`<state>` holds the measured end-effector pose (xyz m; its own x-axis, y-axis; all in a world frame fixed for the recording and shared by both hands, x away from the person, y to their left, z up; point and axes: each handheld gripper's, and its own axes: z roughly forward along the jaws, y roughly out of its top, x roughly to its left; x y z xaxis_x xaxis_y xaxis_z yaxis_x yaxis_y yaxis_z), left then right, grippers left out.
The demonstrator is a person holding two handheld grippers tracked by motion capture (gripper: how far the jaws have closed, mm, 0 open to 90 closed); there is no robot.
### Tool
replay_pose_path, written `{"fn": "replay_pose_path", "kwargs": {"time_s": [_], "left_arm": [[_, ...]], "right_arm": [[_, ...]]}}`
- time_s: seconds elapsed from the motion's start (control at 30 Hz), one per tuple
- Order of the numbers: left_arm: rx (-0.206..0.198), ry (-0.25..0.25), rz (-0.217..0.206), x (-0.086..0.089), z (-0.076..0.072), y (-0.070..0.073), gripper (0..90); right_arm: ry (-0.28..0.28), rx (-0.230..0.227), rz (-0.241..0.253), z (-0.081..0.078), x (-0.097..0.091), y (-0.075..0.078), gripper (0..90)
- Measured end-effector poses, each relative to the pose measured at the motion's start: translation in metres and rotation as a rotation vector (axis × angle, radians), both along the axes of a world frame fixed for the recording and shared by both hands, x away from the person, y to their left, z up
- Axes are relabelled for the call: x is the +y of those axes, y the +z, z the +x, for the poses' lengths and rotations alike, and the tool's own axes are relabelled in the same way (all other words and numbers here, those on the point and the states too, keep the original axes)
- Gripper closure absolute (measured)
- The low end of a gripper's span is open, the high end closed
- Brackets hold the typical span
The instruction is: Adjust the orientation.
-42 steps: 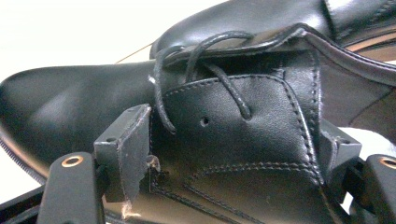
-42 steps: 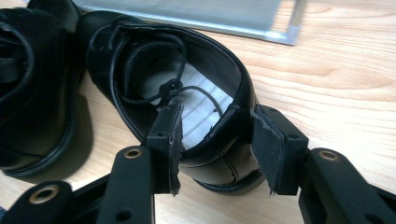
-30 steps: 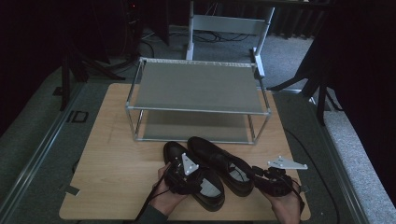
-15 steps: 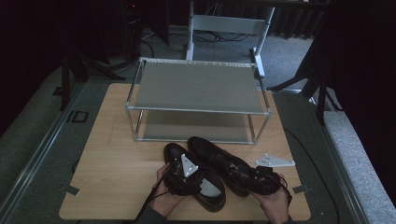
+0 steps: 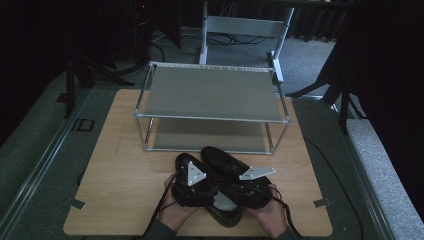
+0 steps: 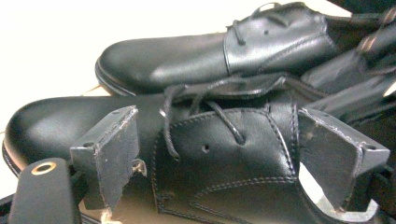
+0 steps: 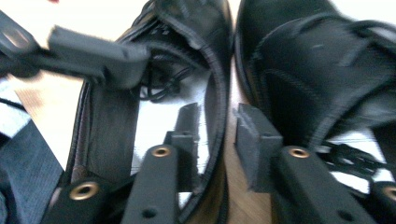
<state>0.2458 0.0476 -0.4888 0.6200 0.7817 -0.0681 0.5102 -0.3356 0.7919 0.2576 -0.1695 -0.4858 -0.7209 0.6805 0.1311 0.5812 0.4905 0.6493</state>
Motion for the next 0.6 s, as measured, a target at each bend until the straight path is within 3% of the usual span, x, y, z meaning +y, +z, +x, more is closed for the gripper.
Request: {"fn": "replay_pose_path", "kwargs": {"time_s": [0.1, 0.4, 0.5, 0.6], "left_arm": [[-0.003, -0.015, -0.034, 0.006, 0.0, 0.004, 15.9], [0.017, -0.118, -0.067, -0.006, -0.01, 0.007, 16.7], [-0.009, -0.146, -0.084, -0.009, -0.016, 0.016, 17.9], [-0.034, -0.143, -0.075, -0.004, -0.018, 0.024, 18.3]], "right_arm": [[-0.009, -0.038, -0.044, -0.003, 0.004, 0.001, 84.3], [-0.047, -0.051, -0.067, -0.016, -0.019, 0.005, 85.4], [-0.062, -0.052, -0.062, -0.019, -0.026, 0.005, 85.4], [-0.061, -0.045, -0.045, -0.021, -0.034, 0.005, 85.4]]}}
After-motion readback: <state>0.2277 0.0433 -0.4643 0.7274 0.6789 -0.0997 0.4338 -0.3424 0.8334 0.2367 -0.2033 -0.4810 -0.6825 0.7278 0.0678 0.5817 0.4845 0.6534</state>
